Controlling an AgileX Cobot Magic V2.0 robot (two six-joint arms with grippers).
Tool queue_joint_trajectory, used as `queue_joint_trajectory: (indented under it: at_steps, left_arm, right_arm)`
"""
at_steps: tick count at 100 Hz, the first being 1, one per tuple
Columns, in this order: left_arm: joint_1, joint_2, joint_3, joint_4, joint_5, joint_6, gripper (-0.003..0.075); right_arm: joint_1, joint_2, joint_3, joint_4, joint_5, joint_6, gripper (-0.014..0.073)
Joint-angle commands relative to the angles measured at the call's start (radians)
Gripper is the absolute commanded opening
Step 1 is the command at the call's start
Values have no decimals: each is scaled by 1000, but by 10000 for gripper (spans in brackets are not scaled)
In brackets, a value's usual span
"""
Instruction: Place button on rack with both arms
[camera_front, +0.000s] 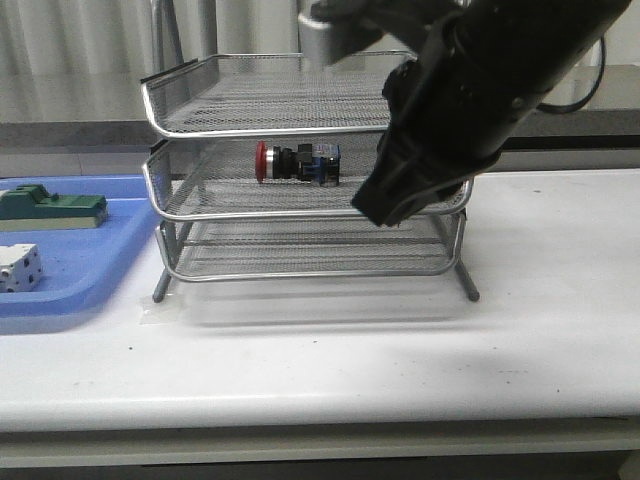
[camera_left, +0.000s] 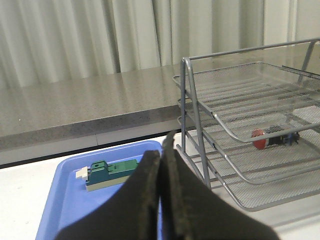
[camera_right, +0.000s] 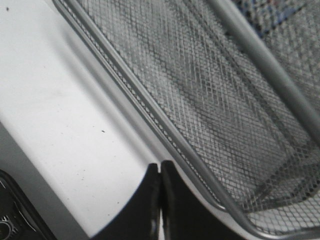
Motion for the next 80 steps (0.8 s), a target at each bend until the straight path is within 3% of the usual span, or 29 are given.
queue_joint_trajectory:
  at_steps: [1, 29, 80]
  left_arm:
    - [1, 13, -27, -15, -81, -9, -20]
    - [1, 13, -27, -15, -81, -9, -20]
    - [1, 13, -27, -15, -81, -9, -20]
  right_arm:
    - [-7, -100, -33, 32, 15, -8, -69]
    - [-49, -283, -14, 31, 135, 74, -69]
    - [-424, -630, 155, 19, 135, 145, -69]
